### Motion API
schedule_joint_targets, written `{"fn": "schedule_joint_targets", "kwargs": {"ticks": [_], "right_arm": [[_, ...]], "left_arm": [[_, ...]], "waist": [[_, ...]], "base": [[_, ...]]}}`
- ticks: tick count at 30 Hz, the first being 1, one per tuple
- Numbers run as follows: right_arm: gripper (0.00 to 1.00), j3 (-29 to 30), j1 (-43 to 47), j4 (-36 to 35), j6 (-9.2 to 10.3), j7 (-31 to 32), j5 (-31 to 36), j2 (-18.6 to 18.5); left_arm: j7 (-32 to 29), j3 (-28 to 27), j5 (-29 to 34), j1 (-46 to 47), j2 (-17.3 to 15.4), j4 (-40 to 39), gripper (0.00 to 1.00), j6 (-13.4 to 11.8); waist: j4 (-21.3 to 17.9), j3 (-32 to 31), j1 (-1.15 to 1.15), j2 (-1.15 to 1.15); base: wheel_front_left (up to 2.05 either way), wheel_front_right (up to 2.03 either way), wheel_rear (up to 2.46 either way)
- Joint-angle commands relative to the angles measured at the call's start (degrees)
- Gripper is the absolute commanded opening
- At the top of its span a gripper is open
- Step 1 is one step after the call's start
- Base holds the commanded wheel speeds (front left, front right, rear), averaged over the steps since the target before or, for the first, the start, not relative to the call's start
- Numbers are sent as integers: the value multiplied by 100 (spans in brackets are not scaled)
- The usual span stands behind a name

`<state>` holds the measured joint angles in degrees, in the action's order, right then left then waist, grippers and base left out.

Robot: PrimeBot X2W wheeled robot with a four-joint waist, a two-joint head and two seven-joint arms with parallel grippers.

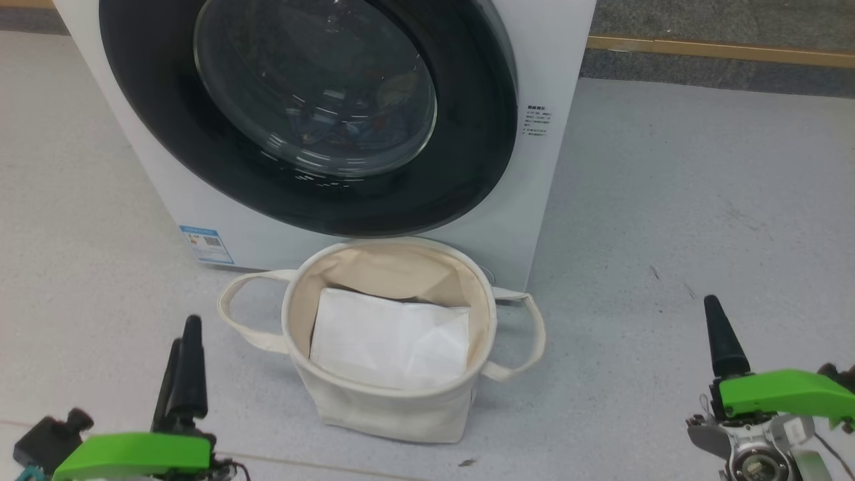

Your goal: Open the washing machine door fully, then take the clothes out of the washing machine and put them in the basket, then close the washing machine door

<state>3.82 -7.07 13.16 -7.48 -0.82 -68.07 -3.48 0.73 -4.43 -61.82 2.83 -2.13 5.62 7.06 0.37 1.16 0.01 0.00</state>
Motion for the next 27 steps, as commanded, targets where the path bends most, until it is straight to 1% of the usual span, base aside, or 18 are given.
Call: {"fn": "schedule_joint_targets", "kwargs": {"ticks": [1,5,11,21,27], "right_arm": [[100,-85,-349,-261,-1,-72,200,-120],[100,-228,-446,-396,-1,-139,732,-204],[100,-392,-552,-559,-1,-239,1326,-236],[100,-668,-724,-461,-1,-407,2347,-372],[100,-824,-799,-288,-1,-507,2912,-397]], "left_arm": [[82,-26,255,332,-118,-353,100,15],[149,270,901,371,-336,-633,100,-17],[249,713,1576,434,-629,-803,100,-268],[417,1417,2432,540,-1175,-793,100,-698],[517,1722,2788,593,-1353,-609,100,-912]], "waist": [[1,0,0,0],[4,6,0,0],[19,12,0,0],[28,14,0,0],[39,-6,0,0]], "base": [[0,0,0],[0,0,0],[0,0,0],[0,0,0],[0,0,0]]}}
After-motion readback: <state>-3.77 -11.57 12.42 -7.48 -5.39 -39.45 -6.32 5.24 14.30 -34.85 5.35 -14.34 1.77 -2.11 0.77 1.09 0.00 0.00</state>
